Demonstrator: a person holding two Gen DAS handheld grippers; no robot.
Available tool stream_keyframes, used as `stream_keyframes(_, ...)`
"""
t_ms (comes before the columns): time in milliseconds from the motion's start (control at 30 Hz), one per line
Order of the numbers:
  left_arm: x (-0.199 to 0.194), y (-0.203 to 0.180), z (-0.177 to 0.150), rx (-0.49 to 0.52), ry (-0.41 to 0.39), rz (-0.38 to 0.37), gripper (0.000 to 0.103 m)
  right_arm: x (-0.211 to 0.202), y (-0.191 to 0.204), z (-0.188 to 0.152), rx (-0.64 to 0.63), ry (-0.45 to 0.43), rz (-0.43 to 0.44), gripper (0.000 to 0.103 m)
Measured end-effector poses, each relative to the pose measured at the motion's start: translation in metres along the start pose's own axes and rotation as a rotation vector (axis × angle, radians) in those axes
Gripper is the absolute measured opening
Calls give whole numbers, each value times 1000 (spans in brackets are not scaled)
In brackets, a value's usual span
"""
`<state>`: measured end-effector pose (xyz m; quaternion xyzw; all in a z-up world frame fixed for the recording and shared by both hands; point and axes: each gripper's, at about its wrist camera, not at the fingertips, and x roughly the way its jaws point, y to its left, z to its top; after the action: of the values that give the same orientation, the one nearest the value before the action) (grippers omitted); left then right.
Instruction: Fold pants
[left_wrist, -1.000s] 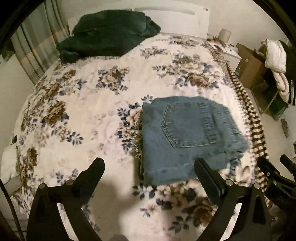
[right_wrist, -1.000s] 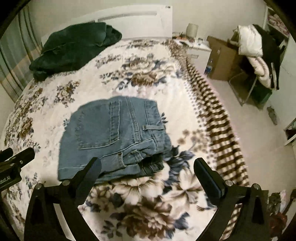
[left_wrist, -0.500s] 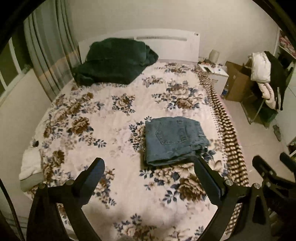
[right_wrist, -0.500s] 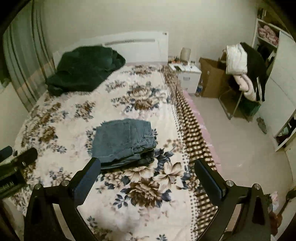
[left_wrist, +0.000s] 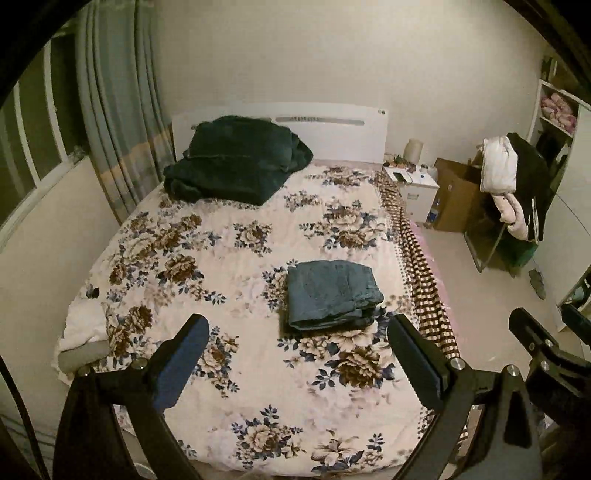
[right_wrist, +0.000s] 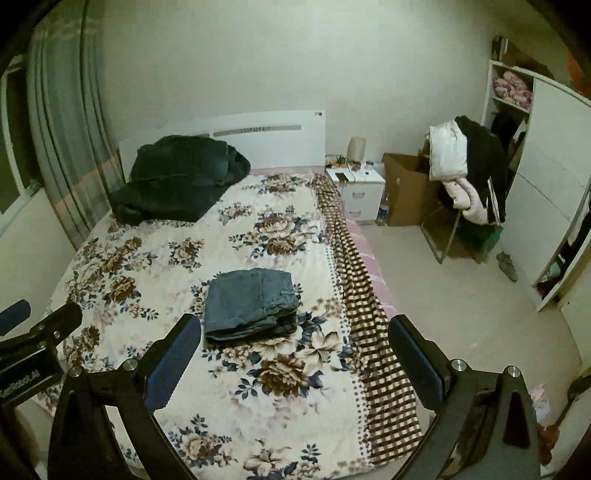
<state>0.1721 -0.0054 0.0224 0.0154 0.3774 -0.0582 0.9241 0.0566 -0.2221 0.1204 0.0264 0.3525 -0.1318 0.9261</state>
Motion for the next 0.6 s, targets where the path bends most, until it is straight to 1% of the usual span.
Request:
stream_keyframes(167,-26,-2,-7,-1,-26,5,99,-47,-3,-2,-6,-37,1,103)
stream_keyframes(300,-36,-3,-13,-5,-35,11,99,-68,-7,-3,-6,-52,1,103)
stream_keyframes(333,-37,-4,-14,-3,-40,11,103,-71,-8,-3,-10,-56,-2,103)
stream_keyframes(467,-45,-5,-16,3,-61,20,103,-74,-10,-1,-17,-63,-2,103)
stream_keyframes(600,-50,-3,-16,-8,-60,23,103,-75,-10,-1,-15,-67,-4,103)
